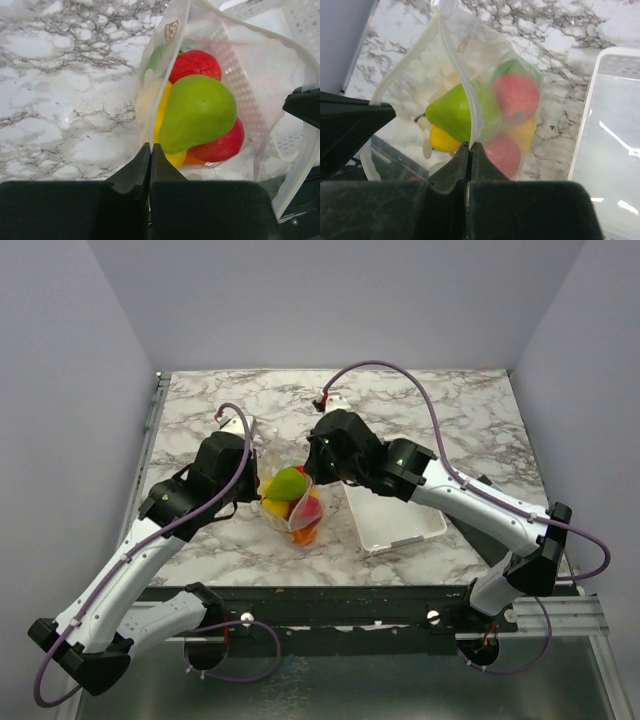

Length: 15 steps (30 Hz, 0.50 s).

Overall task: Place the food in the zip-top bag and seal the zipper
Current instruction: Adjust the zipper food storage bag at the center of the board.

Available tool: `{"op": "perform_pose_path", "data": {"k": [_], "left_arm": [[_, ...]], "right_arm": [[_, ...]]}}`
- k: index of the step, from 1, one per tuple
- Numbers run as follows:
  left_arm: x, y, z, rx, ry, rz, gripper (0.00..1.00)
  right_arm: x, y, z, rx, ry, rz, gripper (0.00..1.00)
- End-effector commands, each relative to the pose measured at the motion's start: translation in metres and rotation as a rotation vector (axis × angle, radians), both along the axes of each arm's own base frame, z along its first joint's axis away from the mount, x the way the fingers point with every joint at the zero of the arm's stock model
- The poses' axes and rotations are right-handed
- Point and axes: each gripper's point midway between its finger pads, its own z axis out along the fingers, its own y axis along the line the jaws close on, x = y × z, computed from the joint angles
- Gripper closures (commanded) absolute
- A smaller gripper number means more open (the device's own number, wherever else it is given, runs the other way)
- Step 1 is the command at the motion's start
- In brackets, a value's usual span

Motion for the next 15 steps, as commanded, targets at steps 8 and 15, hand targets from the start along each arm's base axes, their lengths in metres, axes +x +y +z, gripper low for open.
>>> {"op": "perform_pose_path", "data": {"k": [8,15], "left_arm": [[-0.002,-0.006,-0.006,-0.045,-0.022,-0.020,1.00],[-0.003,-0.018,-0.021,-0.076,0.037,-0.038,1.00]], "right_arm": [[0.003,0.001,-0.004,0.037,-0.002,-0.032,0.99],[-0.002,0.009,-0.027,0.020,0.056,-0.013,0.99]]}}
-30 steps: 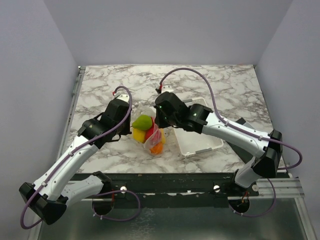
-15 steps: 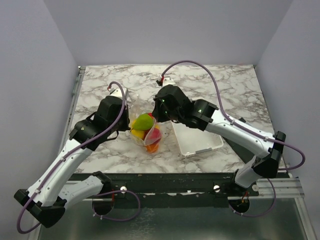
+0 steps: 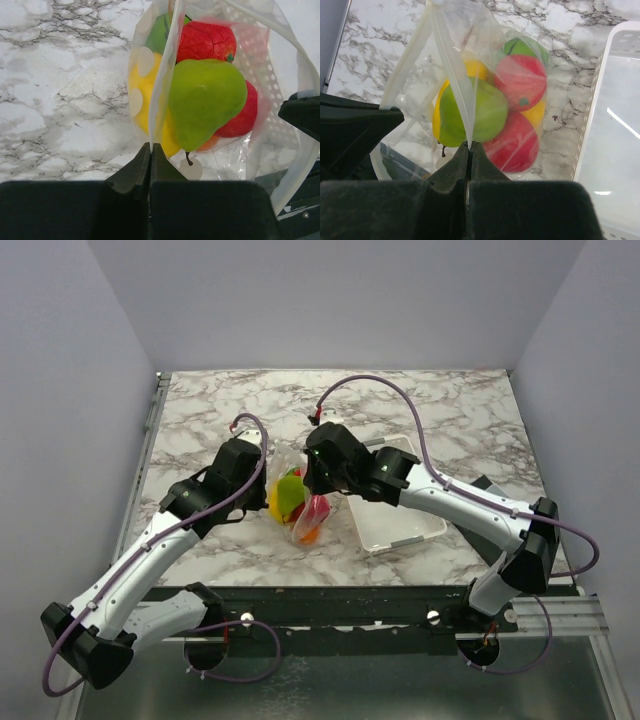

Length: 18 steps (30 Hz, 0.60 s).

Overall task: Place the food in the zip-top bag and seal the zipper
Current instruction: Adjust the zipper food storage bag at the center of the board.

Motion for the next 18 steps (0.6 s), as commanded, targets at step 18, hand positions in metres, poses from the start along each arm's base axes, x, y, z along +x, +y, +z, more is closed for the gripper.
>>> {"op": "perform_pose_path", "data": {"k": [18], "left_arm": [[0.015,-0.019,0.078,-0.096,-0.190,-0.092,1.00]], "right_arm": [[-0.011,-0.006,0.031,0.223,0.044,-0.121,0.99]]}}
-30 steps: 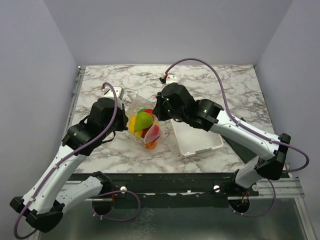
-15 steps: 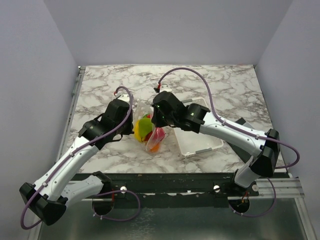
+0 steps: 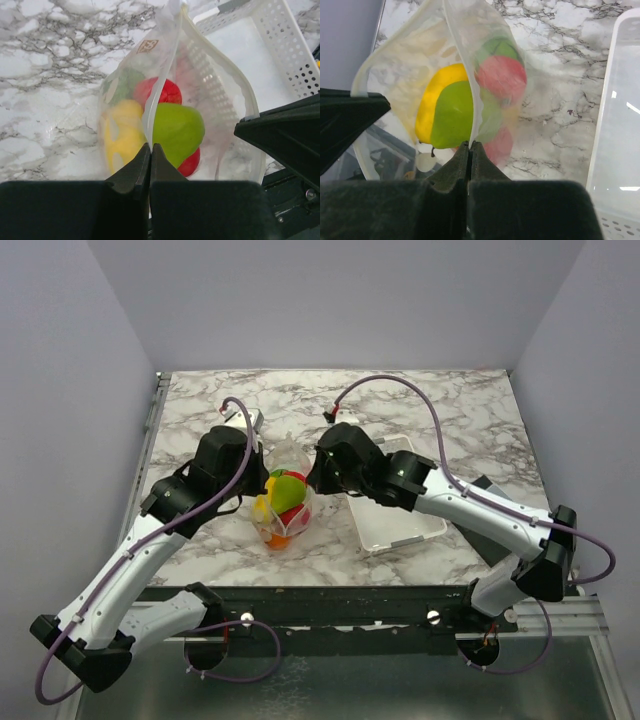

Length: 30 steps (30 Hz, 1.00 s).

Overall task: Place the food in the zip-top bag and seal the zipper
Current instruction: Adjust the zipper food storage bag at the center of the board.

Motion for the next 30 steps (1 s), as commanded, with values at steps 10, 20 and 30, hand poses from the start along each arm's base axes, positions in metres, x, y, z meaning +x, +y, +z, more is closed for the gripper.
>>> {"op": "perform_pose_path", "data": {"k": [10,20,30], "left_arm": [[0.028,-0.018,0.042,0.066,-0.139,-0.129,1.00],[0.033,-0.030,0.032,0.090,-0.137,-0.204,1.00],[0.020,-0.042,0.022,0.058,-0.123,-0.307,1.00]], "right_arm": [[-0.016,-0.007,0.010,0.253,0.071,-0.256,0.99],[-0.037,0.014,-0.038,0.324,0.210,-0.310,0.99],[-0.030,-0.006,-0.025,0.260,0.104,-0.301,0.56]]}}
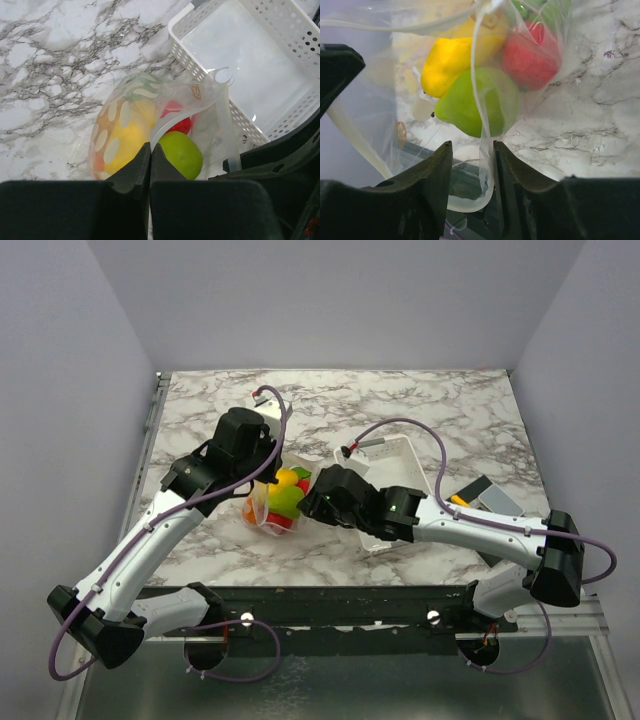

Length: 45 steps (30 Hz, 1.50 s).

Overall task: Place the food in the zip-top bag and seal the zipper
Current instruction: Adjust the zipper food storage bag at the center of the board, then zip the zipper food storage bag.

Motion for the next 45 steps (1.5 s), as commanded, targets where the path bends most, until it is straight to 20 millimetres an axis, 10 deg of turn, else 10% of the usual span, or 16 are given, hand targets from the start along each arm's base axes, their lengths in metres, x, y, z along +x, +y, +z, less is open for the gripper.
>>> {"op": "perform_pose_path", "data": {"k": [1,21,36,45], "left_arm": [[-0.008,-0.012,0.009,-0.055,-0.037,-0.090,1.00],[-0.056,-0.029,0.010,-0.095,-0.068,-0.325,1.00],[-0.089,-0.044,0.003,-0.068,-0.081,-0.487,1.00],[-0.098,-0.047,0.000,-0.055,-0.076,-0.519,1.00]], "right_arm": [[0.009,-0.013,0.025,-0.027,-0.121,-0.003,0.55],[-0.016,-0.070,0.118,-0.405,-0.672,0.572,0.36],[-0.087,-0.083,0.075,-0.410,-1.058,1.184,0.28],[-0.076,-0.081,0.046,-0.528,-1.229,1.239,0.28]]}}
